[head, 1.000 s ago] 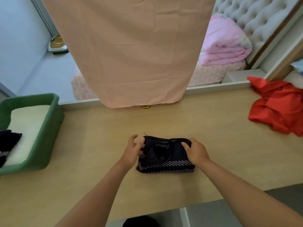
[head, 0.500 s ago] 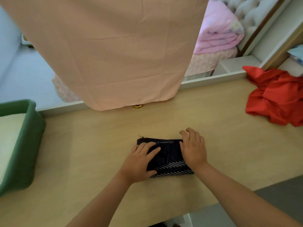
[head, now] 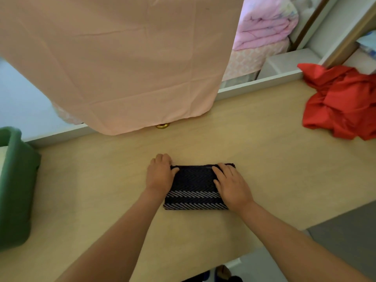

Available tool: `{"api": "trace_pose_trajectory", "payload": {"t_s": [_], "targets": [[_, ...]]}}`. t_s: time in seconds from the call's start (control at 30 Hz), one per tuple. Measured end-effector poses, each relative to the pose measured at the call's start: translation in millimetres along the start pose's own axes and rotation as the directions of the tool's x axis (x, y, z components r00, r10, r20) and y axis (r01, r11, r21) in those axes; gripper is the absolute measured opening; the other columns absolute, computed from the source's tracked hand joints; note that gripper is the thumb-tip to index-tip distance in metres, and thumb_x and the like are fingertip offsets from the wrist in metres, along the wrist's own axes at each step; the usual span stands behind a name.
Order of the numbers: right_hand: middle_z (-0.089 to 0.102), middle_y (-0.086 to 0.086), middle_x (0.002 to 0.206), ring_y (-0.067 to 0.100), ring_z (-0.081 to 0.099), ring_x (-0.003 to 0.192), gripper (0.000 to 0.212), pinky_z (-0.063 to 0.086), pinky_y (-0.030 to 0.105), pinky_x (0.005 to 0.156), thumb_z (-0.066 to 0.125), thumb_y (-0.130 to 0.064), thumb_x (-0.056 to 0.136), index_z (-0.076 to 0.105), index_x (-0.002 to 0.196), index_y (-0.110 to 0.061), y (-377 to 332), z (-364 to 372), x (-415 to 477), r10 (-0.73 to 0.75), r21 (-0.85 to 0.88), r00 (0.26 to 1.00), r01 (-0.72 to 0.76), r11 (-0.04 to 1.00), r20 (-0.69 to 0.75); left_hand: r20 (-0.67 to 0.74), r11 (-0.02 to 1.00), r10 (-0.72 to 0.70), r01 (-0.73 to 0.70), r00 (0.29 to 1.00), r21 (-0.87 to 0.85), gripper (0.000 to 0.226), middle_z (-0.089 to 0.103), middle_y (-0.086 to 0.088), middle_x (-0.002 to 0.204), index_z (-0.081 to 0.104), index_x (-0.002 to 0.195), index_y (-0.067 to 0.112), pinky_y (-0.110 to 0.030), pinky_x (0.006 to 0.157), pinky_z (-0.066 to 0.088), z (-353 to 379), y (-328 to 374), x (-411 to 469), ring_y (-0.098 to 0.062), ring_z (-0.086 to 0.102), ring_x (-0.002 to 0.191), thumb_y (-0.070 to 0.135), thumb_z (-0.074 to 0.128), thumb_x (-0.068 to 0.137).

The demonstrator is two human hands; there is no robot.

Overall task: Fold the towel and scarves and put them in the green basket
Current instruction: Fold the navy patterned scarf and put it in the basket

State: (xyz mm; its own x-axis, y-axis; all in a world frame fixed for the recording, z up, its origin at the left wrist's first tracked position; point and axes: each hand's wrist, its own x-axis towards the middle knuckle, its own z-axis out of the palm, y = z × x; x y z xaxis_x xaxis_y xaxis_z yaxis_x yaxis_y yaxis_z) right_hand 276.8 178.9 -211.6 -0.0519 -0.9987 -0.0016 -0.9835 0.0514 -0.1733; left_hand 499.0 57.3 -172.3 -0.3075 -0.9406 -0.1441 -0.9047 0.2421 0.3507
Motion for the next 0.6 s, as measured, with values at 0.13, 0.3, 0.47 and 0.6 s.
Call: {"api": "trace_pose_trajectory", "payload": {"t_s": [0.13,0.3,0.47,0.6], "targets": [[0.046,0.009,0.148,0.027,0.041,0.139,0.049,0.028,0.037,0.118,0.038,-0.030,0.102,0.046,0.146,-0.010,10,0,9,-0.022,0.013,0.999,0.022,1.000,0.042,-0.079,0.835,0.548,-0.540,0.833,0.109,0.027,0.057,-0.002,0.130,0.063,0.119,0.022,-0.042,0.104,0.037,5,26,-15,-0.024,0.051,0.122,0.030,0.055,0.095],[0.023,0.013,0.162,0.028,0.016,0.151,0.052,0.013,0.042,0.123,0.039,-0.026,0.105,0.031,0.154,-0.012,17,-11,21,-0.087,-0.084,0.985,0.100,0.991,0.148,0.279,0.759,0.506,-0.575,0.816,0.306,0.054,0.031,0.002,0.158,0.035,0.147,0.044,-0.057,0.118,0.016,25,7,-30,-0.028,0.026,0.145,0.061,0.020,0.099],[0.049,0.021,0.139,0.039,0.051,0.120,0.047,0.043,0.048,0.096,0.042,-0.018,0.093,0.051,0.139,-0.010,-15,-18,-4,-0.107,-0.185,0.994,0.099,0.978,-0.032,0.193,0.830,0.331,-0.383,0.924,0.405,0.057,0.044,-0.003,0.144,0.025,0.151,0.045,-0.042,0.099,0.037,21,-4,-34,-0.026,0.042,0.128,0.057,0.010,0.097],[0.058,0.013,0.127,0.030,0.057,0.104,0.042,0.047,0.042,0.083,0.043,-0.030,0.094,0.057,0.132,-0.017,-37,-7,-36,-0.058,-0.119,0.997,0.063,0.991,0.048,0.131,0.848,0.242,-0.275,0.961,0.453,0.054,0.051,-0.008,0.131,0.022,0.152,0.040,-0.040,0.092,0.039,16,-1,-48,-0.027,0.050,0.111,0.053,0.014,0.100]]}}
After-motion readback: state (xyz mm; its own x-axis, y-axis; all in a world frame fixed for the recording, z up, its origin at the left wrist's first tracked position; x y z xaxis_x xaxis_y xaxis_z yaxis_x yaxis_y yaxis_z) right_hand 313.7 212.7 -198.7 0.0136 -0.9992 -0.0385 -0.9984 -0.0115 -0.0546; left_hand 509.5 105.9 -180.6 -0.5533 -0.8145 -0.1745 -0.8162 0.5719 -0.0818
